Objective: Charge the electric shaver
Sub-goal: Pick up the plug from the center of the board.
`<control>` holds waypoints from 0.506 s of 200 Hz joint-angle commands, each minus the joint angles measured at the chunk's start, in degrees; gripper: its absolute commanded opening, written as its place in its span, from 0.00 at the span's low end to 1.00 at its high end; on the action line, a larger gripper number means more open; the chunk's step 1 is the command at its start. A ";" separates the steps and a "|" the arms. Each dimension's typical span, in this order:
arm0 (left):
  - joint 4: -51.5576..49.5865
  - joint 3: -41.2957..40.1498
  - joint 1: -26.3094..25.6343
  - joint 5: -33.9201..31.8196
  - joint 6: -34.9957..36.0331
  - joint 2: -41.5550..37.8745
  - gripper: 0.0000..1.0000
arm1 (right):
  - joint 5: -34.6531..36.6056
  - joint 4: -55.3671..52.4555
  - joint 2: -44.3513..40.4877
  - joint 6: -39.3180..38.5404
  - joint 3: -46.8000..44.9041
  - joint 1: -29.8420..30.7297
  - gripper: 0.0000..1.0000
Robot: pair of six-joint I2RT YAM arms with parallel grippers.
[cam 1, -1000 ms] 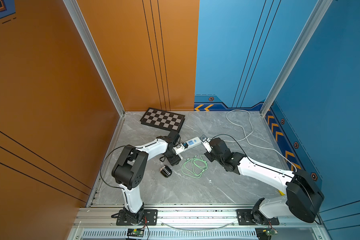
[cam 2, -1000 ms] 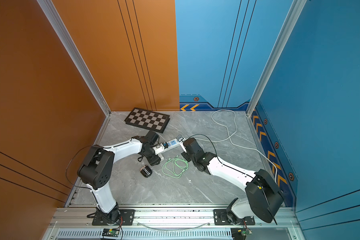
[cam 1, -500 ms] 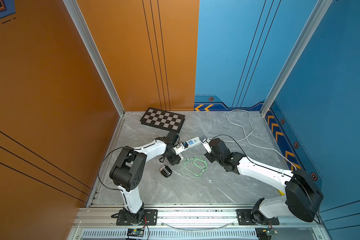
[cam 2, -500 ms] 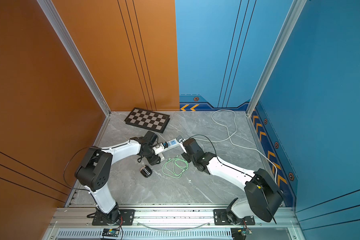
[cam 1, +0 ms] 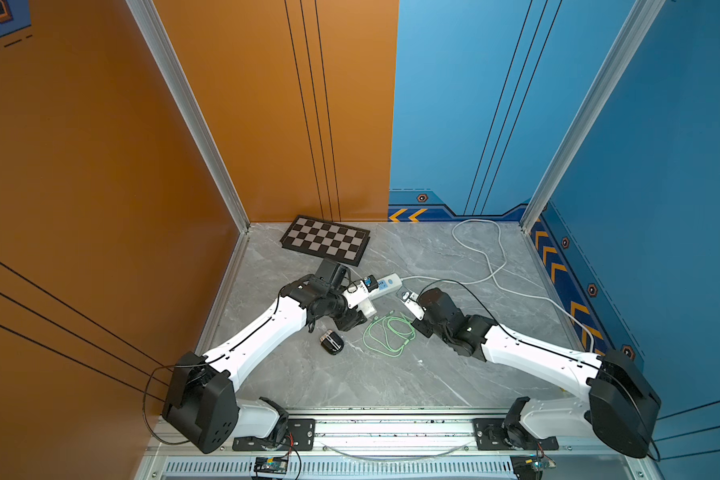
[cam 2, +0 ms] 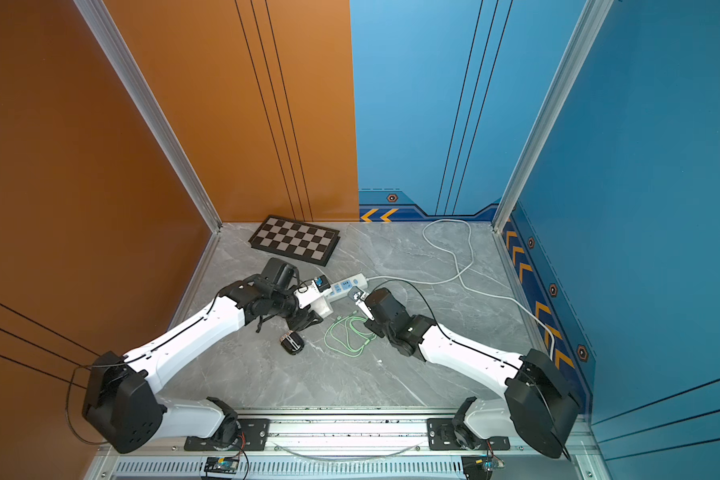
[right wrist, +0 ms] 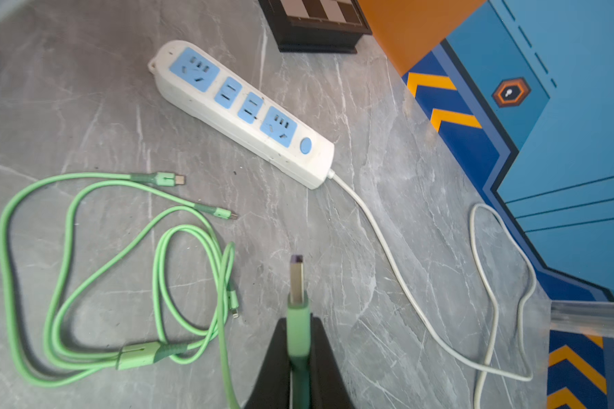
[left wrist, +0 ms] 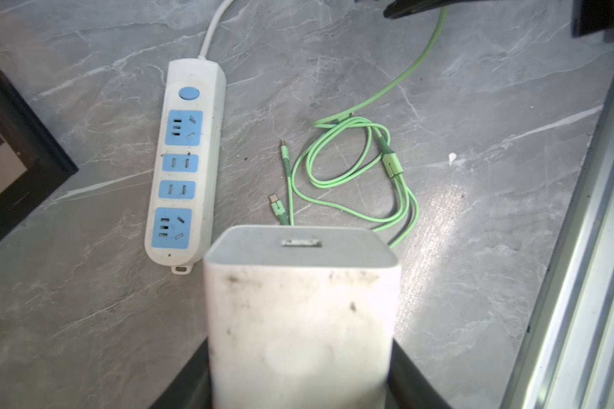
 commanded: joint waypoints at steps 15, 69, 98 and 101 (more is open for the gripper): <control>-3.50 0.43 0.14 6.32 -1.93 2.23 0.00 | 5.78 7.70 -5.98 -13.13 -4.61 3.79 0.00; -6.08 3.21 -0.89 10.37 -1.80 2.25 0.00 | 2.35 9.97 -9.05 -25.93 -6.87 8.26 0.00; -7.58 3.39 -3.17 11.27 -1.35 0.49 0.00 | 0.74 12.59 -8.81 -31.11 -7.43 9.11 0.00; -7.76 3.47 -3.27 11.63 -1.35 0.35 0.00 | 1.02 13.25 -8.72 -31.82 -7.52 9.20 0.00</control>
